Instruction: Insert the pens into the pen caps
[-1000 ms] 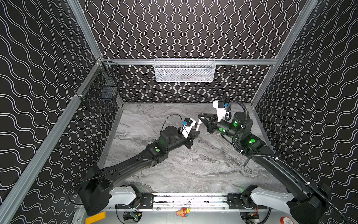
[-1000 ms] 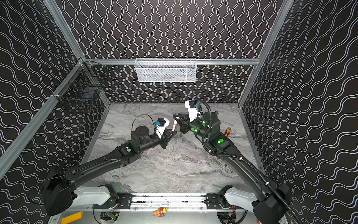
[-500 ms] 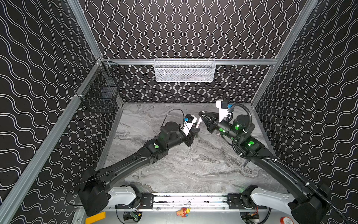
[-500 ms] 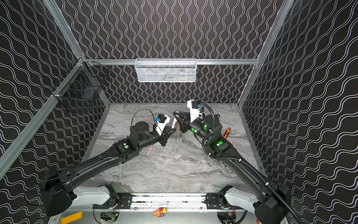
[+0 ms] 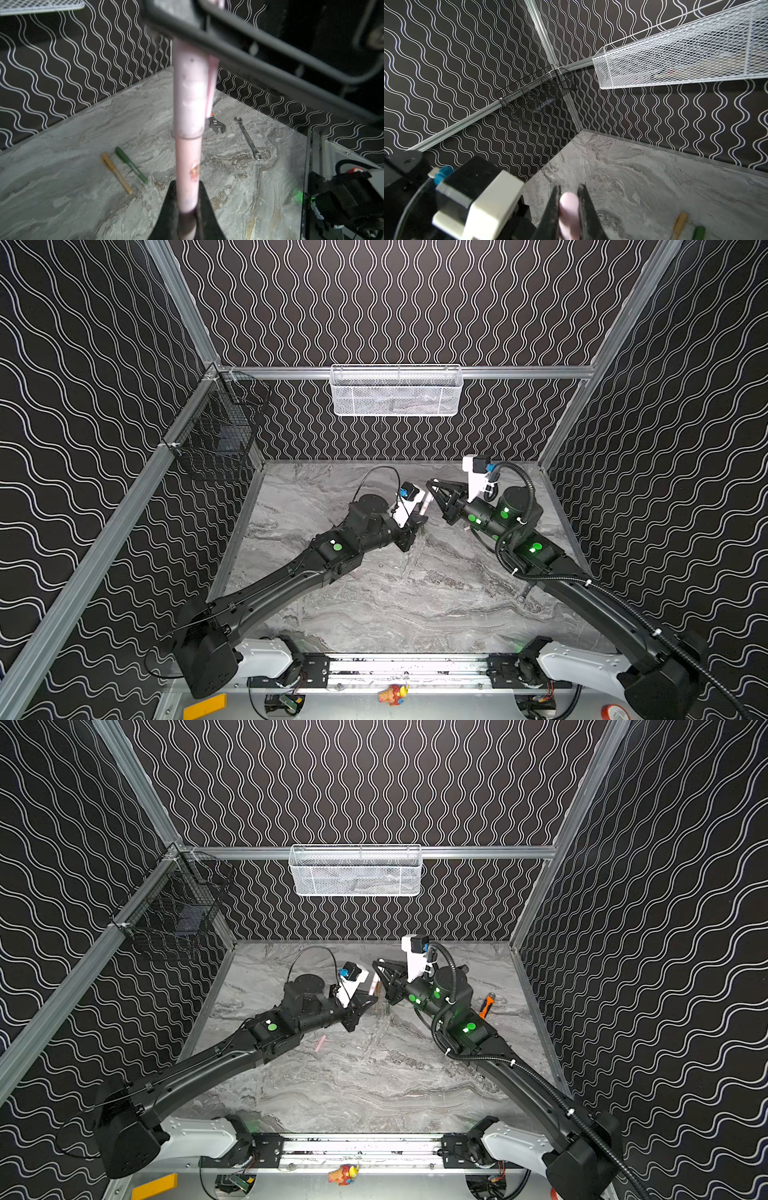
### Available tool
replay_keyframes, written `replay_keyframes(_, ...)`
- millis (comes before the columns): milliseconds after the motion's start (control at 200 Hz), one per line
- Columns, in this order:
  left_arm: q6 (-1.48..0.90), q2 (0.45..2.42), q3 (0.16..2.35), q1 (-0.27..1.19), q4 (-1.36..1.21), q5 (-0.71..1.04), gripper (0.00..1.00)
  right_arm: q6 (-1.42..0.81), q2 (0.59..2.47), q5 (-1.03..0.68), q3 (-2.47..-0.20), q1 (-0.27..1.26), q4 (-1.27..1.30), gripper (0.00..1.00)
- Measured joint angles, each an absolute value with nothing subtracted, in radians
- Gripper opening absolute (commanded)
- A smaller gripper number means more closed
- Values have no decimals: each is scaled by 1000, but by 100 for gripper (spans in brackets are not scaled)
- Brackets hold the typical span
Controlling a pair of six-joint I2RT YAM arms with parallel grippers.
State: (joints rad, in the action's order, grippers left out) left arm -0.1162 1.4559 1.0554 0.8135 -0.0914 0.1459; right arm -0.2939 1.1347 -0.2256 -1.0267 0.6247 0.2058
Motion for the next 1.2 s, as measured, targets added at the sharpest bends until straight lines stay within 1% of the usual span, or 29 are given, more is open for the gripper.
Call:
replay_keyframes(50,-128,1444,1032,811,-176,146,0,-288,1129,-230,-1045,629,150,43)
replay_keyframes(130,-136,1428,996,809,-258,146,0,-276,1127,-236,-1080,633,88,48)
replay_keyframes(290,-154,1428,954,807,-277,146,0,-268,1094,-241,-1090,631,67,53)
replay_keyframes(616,-182,1443,937,799,-284,134,0,-242,1006,-236,-962,633,8,55)
replay_keyframes(701,-196,1445,937,798,-282,134,0,-238,986,-211,-937,633,0,53)
replay_keyframes(746,-207,1445,937,797,-282,132,0,-238,976,-196,-923,632,-1,50)
replay_keyframes(806,-213,1445,937,797,-282,126,0,-238,970,-186,-909,632,0,45)
replay_keyframes(921,-232,1449,936,797,-282,127,0,-239,987,-174,-911,632,-1,31)
replay_keyframes(991,-236,1452,936,797,-282,128,0,-240,1003,-174,-923,632,-1,25)
replay_keyframes(1101,-249,1452,936,797,-284,136,0,-243,1023,-183,-938,632,1,26)
replay_keyframes(1201,-258,1453,936,797,-284,143,0,-243,1044,-206,-953,632,1,32)
